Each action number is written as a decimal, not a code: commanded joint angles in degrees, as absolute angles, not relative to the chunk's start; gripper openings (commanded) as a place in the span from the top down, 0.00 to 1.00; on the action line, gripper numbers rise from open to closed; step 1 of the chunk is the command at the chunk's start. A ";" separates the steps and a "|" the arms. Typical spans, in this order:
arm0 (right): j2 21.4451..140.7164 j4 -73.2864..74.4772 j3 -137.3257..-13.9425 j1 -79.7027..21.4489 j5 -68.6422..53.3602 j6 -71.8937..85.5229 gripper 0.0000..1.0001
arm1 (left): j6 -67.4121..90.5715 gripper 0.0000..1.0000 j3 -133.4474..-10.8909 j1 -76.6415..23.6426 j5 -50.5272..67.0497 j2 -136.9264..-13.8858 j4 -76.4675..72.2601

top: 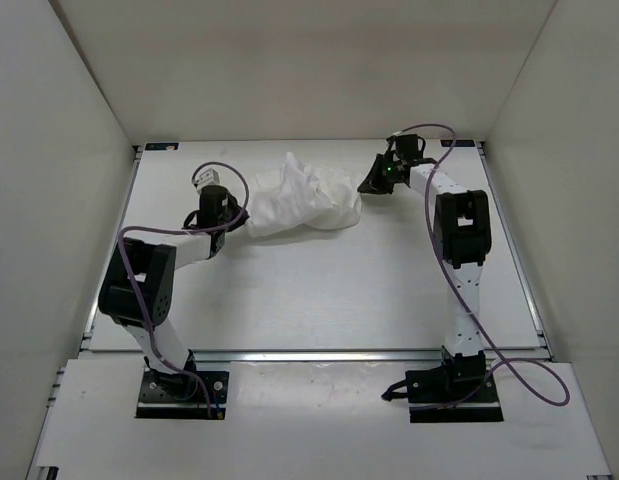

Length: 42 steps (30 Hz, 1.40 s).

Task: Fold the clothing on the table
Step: Flatten the skirt out

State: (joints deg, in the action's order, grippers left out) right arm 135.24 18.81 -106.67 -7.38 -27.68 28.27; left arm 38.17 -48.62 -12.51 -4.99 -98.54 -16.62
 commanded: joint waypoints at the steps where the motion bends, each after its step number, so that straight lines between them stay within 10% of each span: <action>1: 131.16 25.03 -112.59 -6.76 -27.88 25.85 1.00 | 37.01 1.00 -52.73 -11.78 -4.57 -92.74 -20.40; 15: 68.06 27.85 -79.98 -15.37 -13.55 16.44 1.00 | 30.06 1.00 -55.63 -12.83 -4.92 -45.55 6.57; 27: 86.53 34.72 -95.71 -7.12 -18.37 14.77 0.99 | 34.19 0.99 -44.04 -11.69 -2.29 -54.13 -5.26; 28: 88.40 34.02 -96.76 -6.42 -18.89 15.11 1.00 | 34.54 0.96 -42.21 -11.43 -1.94 -56.23 -8.14; 30: 98.11 37.24 -101.13 -4.67 -19.34 17.30 0.79 | 34.37 0.45 -40.78 -10.38 1.64 -62.35 -11.68; 31: 99.74 37.27 -101.16 -4.66 -19.16 17.31 0.79 | 34.02 0.39 -40.78 -10.11 2.37 -62.40 -11.69; 35: 100.55 38.24 -97.68 -5.97 -12.59 19.16 0.56 | 33.48 0.27 -39.39 -10.54 4.22 -64.43 -9.23; 42: 87.90 28.49 -70.35 -10.89 -12.48 23.81 0.54 | 36.91 0.28 -29.82 -17.13 1.77 -59.51 -0.98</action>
State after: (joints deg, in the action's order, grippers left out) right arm 94.98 34.11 -76.75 -8.86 -13.45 20.91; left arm 35.14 -33.82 -14.02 2.07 -62.00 -4.80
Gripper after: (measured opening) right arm 0.466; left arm 0.727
